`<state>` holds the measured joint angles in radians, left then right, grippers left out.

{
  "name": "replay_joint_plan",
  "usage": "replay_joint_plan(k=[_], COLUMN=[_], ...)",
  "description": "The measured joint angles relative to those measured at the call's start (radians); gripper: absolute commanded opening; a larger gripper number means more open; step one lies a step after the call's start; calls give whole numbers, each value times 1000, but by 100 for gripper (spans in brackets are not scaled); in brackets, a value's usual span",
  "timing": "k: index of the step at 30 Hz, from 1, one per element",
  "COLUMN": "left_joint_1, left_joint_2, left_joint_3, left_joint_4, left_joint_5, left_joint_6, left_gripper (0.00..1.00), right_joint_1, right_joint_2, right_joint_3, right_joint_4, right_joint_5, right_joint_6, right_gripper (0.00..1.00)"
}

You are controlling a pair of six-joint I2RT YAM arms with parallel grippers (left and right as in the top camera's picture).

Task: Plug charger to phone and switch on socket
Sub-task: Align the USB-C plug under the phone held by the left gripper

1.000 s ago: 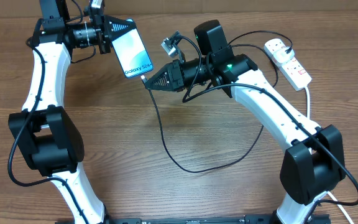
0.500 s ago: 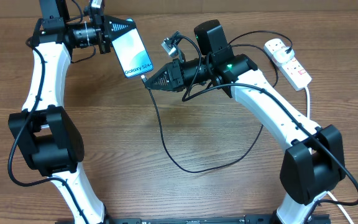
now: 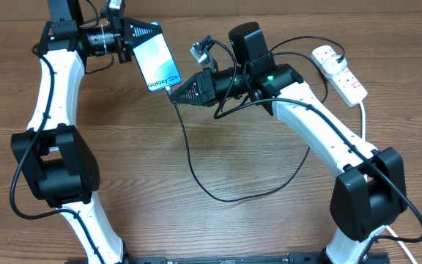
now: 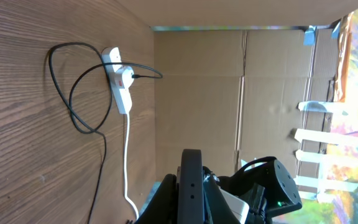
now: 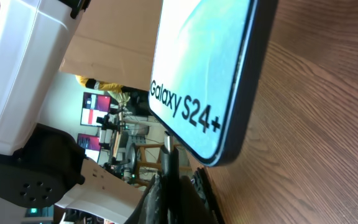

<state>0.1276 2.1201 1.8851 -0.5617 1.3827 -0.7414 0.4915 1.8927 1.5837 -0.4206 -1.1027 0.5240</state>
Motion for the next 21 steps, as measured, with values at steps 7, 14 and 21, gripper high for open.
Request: replay_joint_plan(k=[7,14,21], left_joint_1=[-9,-8,-8], left_joint_2=[0,0,0], left_joint_3=[0,0,0], left_joint_4=[1,1,2], left_joint_5=[-1,2,2], left_joint_6=[4,4,4], left_gripper=[4,4,4], right_joint_1=[0,0,0], right_joint_2=[0,0,0], right_joint_3=[0,0,0], right_joint_4=[-29,-59,-60], right_joint_5=[0,23,29], right_joint_6=[1,3,4], right_gripper=[4,4,4])
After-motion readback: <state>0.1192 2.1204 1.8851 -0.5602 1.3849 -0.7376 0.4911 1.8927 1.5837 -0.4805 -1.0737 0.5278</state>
